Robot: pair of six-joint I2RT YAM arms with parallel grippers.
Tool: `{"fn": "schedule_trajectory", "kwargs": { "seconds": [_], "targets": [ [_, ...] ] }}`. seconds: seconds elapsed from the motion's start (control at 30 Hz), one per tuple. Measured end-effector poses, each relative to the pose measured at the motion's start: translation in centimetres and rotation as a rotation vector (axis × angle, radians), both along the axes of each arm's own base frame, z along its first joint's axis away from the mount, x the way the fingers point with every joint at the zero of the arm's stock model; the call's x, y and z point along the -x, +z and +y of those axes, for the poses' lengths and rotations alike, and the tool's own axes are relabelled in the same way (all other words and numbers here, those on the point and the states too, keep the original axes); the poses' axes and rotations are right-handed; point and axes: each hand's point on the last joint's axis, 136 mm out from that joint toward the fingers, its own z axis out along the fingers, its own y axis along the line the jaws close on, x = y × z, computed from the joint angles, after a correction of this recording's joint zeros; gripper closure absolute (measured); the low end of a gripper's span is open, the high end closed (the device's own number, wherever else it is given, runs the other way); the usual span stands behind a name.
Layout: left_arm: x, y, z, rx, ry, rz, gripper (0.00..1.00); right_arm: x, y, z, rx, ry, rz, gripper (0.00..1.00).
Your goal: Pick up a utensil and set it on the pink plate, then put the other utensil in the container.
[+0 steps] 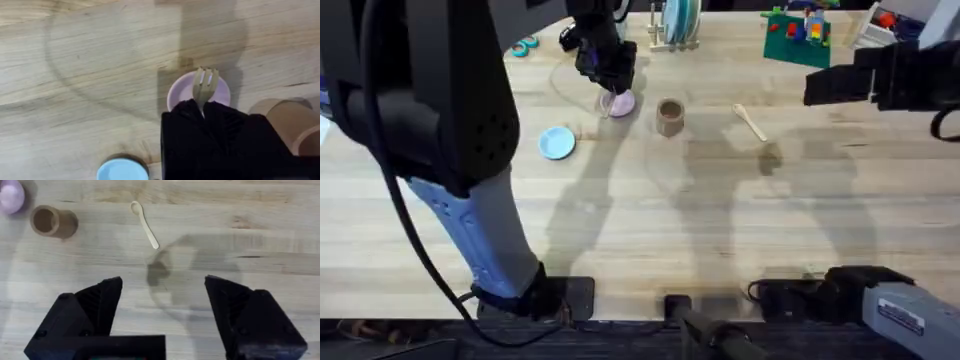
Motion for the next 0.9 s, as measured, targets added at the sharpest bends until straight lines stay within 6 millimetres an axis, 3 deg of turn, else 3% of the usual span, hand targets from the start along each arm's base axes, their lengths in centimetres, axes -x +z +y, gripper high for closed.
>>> {"fn": "schedule_trajectory", "kwargs": {
  "seconds": [0.3,0.6,0.67,0.83,0.9],
  "targets": [
    [0.1,-1.4,0.0,-0.009,0.0,0.03,0.959,0.0,0.0,0.0,0.0,0.0,0.0,0.007],
    [0.1,-1.4,0.0,-0.008,0.0,0.028,0.954,0.0,0.0,0.0,0.0,0.0,0.0,0.007],
    [0.1,-1.4,0.0,-0.008,0.0,0.028,0.785,0.0,0.0,0.0,0.0,0.0,0.0,0.007],
    [0.1,-1.4,0.0,-0.005,-0.005,0.028,0.148,0.0,0.0,0.0,0.0,0.0,0.0,0.007],
    [0.1,-1.4,-0.1,-0.005,-0.005,0.029,0.026,0.0,0.0,0.0,0.0,0.0,0.0,0.006]
  ]
}}
